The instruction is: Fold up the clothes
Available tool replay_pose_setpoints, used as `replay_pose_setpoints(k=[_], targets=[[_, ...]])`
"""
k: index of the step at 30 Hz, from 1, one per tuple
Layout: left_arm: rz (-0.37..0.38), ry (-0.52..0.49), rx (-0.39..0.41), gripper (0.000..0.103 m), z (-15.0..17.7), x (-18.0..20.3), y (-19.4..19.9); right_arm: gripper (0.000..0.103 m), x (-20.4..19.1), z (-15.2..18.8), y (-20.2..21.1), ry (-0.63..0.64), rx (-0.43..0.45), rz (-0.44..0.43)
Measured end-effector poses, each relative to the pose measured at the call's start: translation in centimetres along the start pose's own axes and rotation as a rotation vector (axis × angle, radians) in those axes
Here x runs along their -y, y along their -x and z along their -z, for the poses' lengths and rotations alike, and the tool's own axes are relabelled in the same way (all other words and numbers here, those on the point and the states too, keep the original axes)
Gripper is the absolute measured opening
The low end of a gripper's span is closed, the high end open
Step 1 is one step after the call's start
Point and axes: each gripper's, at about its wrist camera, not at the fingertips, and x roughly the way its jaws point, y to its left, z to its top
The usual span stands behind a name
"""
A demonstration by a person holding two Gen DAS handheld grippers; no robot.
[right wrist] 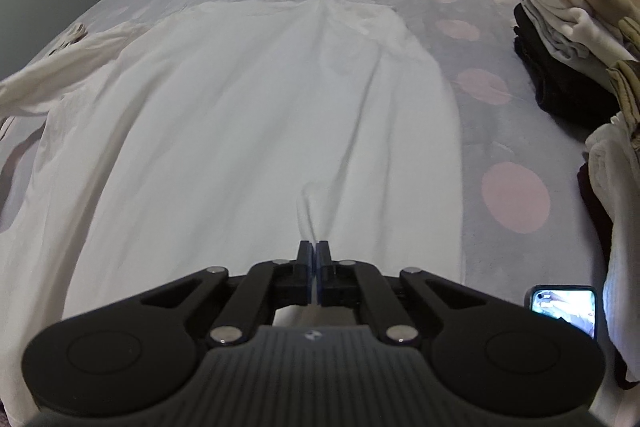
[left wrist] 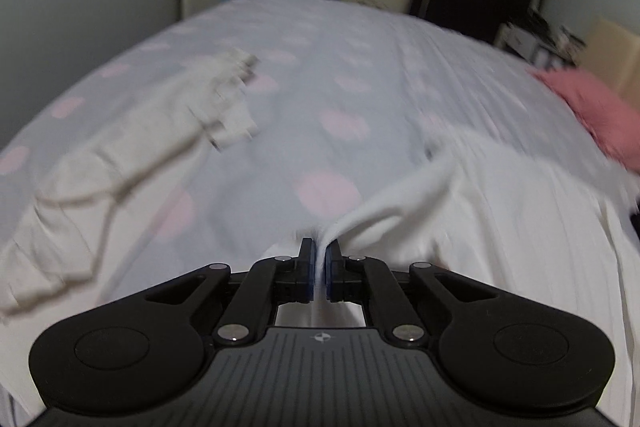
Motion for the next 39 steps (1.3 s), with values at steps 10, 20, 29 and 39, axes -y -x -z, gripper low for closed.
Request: replay_pose_setpoints(k=[10,20,29,39], targets=[[-0.133,0.030,-0.101,0.003,-3.9,-3.0,-6.5,0.001,1.9,-1.6,0.6,-0.028,-0.005,0.038],[-0.183,-0.038,-0.150,0.003,-2.1,-2.7,-8.0,0.005,7.4,-4.9,6.8,-0.055,0.079,0.151],[-0.177,-0.104,-0.060,0.044,-0.8,-0.6,-4.2,0.028,0.6,-1.6,2.3,0.029,0.012,0.025],[-0.028,-0.174,-0.060,0.048,1.9,3.3,-1.0,0.045,-3.0,0.6,-1.9,0.058,-0.057,0.036]])
